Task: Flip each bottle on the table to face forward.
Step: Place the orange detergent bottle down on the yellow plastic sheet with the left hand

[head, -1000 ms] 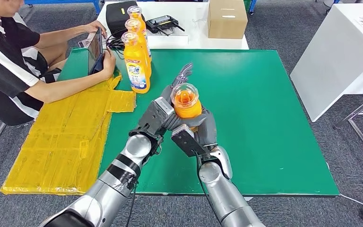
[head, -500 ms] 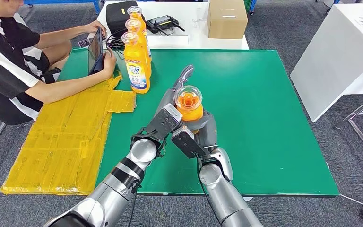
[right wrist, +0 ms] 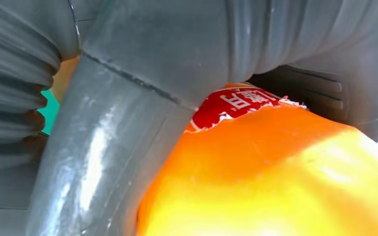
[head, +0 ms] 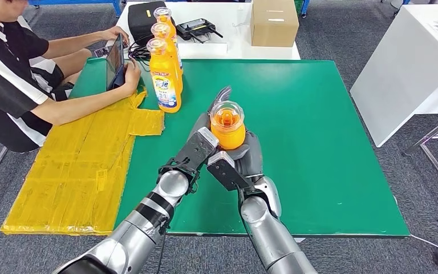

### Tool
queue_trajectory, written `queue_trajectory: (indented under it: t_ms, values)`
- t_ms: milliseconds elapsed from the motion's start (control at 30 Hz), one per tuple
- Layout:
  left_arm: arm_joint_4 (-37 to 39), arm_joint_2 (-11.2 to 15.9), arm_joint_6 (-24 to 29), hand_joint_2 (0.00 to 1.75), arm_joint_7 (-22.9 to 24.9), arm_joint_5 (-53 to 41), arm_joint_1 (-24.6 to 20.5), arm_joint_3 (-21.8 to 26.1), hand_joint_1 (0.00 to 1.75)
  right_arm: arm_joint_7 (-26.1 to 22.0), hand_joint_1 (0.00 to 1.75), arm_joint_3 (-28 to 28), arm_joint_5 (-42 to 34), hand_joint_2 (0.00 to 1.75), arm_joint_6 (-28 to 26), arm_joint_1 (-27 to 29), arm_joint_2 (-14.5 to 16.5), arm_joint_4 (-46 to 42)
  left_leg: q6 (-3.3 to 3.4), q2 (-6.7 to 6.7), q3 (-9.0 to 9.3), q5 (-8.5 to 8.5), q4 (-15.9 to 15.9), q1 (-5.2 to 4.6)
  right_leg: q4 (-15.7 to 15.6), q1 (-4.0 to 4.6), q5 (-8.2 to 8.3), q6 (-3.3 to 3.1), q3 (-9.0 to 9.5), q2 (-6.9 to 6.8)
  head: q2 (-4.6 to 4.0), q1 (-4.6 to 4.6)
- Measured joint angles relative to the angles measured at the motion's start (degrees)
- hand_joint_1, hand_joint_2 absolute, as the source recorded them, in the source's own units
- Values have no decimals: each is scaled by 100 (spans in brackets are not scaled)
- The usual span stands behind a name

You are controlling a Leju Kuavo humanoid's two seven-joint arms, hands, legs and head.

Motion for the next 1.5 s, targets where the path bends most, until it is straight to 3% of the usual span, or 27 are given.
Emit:
queue_trajectory:
  t_ms: [567, 600, 733, 1333, 1367, 1467, 1500]
  values:
    - [384, -52, -81, 175, -40, 57, -117, 136, 0, 2, 175, -46, -119, 175, -268, 63, -48, -145, 0, 0, 0, 0, 0, 0, 0, -1, 0, 0, 0, 0, 0, 0]
    - [388, -56, -83, 175, -42, 60, -117, 143, 6, 1, 175, -46, -118, 175, -263, 63, -48, -145, 0, 0, 0, 0, 0, 0, 0, -1, 0, 0, 0, 0, 0, 0]
    - [391, -61, -92, 175, -67, 122, -110, 172, 175, 2, 175, -45, -76, 175, -218, 63, -48, -145, 0, 0, 0, 0, 0, 0, 0, -1, 0, 0, 0, 0, 0, 0]
    - [43, -81, -194, 175, -198, 685, 171, 466, 175, 7, 174, 31, 56, 175, -186, -33, 17, 60, 0, 0, -2, 0, 0, 0, 0, -2, 0, 0, 0, 0, 0, 0]
    - [13, -81, -188, 175, -209, 709, 188, 480, 175, 7, 140, 39, 57, 175, -185, -42, 22, 69, 0, 0, -2, 0, 0, 0, 0, -2, 0, 0, 0, 0, 0, 0]
    - [-108, -81, -152, 175, -248, 789, 252, 521, 175, 7, 9, 65, 75, 175, -181, -63, 43, 90, 0, 0, -2, 0, 0, 0, 0, -2, 0, 0, 0, 0, 0, -1]
    - [-153, -81, -130, 175, -255, 814, 274, 539, 175, 4, 0, 73, 91, 175, -178, -73, 46, 92, 0, 0, -2, 0, 0, 0, 0, -2, 0, 0, 0, 0, 0, -1]
